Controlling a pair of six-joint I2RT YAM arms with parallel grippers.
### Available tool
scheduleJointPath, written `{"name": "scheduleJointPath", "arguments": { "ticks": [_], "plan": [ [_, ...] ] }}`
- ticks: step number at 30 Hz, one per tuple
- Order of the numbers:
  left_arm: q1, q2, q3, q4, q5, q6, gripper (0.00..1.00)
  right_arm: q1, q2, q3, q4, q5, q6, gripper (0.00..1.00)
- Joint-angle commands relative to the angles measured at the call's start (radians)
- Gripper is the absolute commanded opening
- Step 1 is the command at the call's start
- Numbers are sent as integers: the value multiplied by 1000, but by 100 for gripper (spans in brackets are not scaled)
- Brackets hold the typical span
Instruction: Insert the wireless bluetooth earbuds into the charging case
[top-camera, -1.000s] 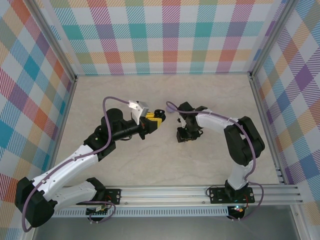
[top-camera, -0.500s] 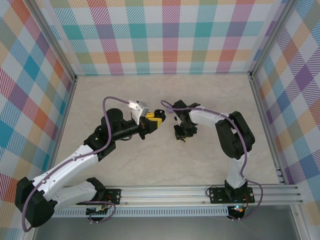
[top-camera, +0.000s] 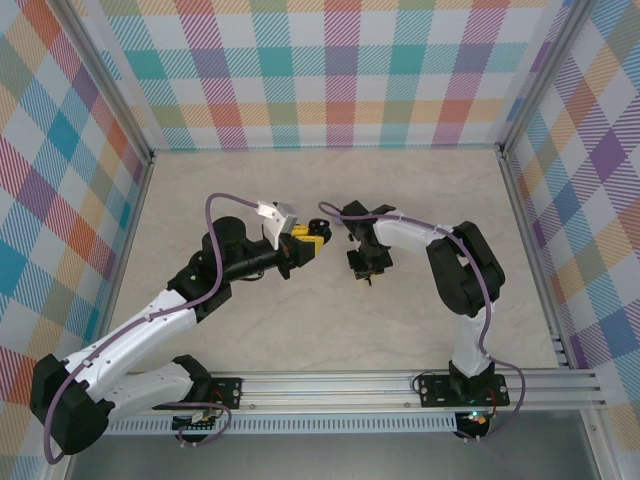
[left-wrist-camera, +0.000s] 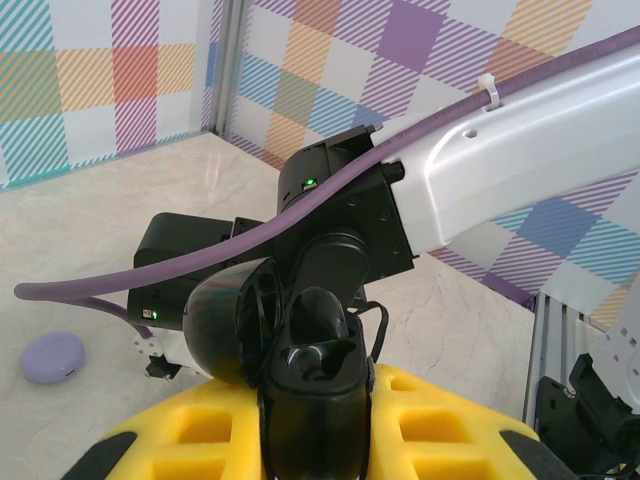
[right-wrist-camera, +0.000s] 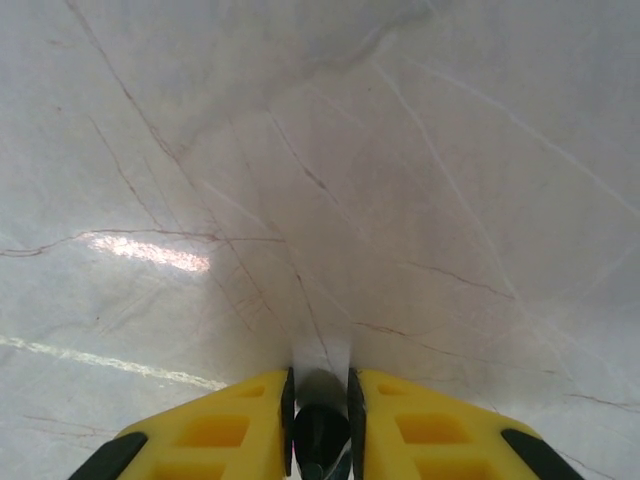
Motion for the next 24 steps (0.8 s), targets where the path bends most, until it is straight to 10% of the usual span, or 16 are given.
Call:
{"name": "scheduleJointPath", "arguments": {
  "ticks": [1, 24],
  "plan": [
    [-10, -14, 3, 7, -5, -3, 6, 2, 14, 31, -42, 30, 26, 24],
    [-10, -33, -11, 14, -7, -5, 6, 37, 26, 33, -107, 40, 53, 31]
  ]
}}
